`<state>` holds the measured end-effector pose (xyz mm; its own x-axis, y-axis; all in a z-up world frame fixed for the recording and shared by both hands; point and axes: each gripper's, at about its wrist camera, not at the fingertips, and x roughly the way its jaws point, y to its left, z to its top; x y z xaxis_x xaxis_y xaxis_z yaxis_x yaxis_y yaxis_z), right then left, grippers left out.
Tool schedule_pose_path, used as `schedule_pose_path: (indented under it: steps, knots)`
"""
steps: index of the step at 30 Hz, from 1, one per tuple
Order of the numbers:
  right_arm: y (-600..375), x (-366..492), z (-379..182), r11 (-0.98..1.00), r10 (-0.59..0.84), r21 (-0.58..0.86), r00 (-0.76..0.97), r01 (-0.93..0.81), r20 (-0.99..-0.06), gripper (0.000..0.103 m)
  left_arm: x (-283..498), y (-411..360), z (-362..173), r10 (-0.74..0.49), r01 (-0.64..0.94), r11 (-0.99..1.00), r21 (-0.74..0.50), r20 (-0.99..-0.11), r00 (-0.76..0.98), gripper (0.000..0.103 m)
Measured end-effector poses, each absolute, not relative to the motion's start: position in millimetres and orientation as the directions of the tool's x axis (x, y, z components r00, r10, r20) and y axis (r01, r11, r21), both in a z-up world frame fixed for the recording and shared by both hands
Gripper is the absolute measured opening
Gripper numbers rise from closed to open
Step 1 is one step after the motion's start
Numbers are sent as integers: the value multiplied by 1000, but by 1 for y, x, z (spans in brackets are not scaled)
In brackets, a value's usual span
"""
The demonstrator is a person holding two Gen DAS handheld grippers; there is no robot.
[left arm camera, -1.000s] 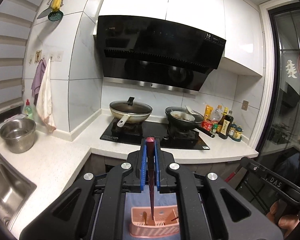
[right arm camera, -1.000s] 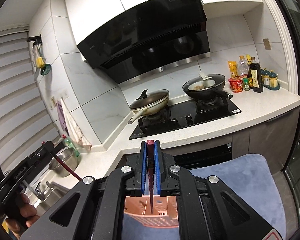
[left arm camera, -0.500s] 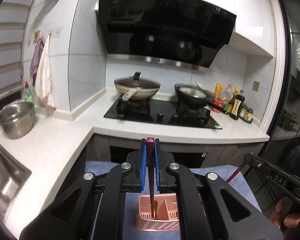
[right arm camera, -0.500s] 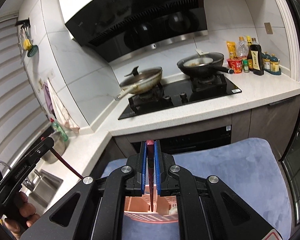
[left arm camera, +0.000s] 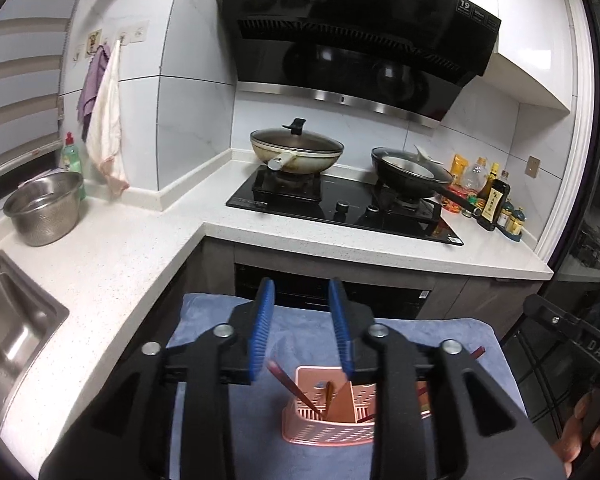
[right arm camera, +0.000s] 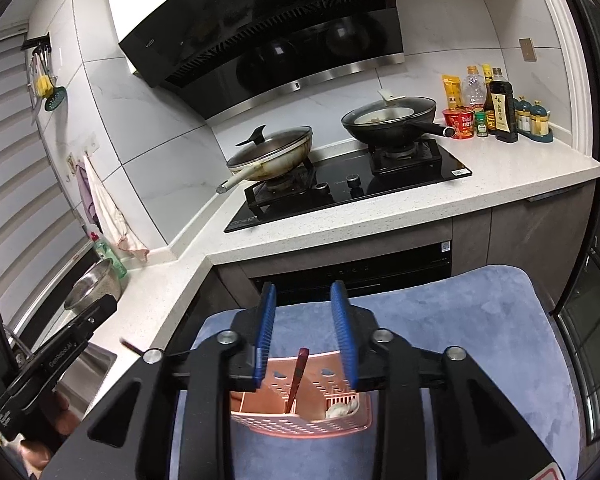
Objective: Organize utensils
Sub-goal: 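Move both open tools back over the remaining chopsticks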
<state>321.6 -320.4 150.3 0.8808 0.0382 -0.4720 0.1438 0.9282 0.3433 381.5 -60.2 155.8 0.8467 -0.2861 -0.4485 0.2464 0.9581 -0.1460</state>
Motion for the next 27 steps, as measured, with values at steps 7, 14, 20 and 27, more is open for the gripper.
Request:
schedule_pose_path:
  steps: [7,14,20,27]
  knots:
    - [-313,299,158,937,46,326,882,125,-469,30,361,-54,163,-284,255,959,-126,-446,848,29]
    - [-299,251,147,955,48,277,862,109,-505,31,317,-43,149,-265,260,962,-78,-476,838,39]
    - [-274,188,110,980,10,167,820,105,-572,31,264,-31,109,-223,250,968,-25,-541,811,39]
    - [-252,112,45,985,-7,121,738,121,-675,31,201,-14,47,-201,247,969,-19,-644,738,49]
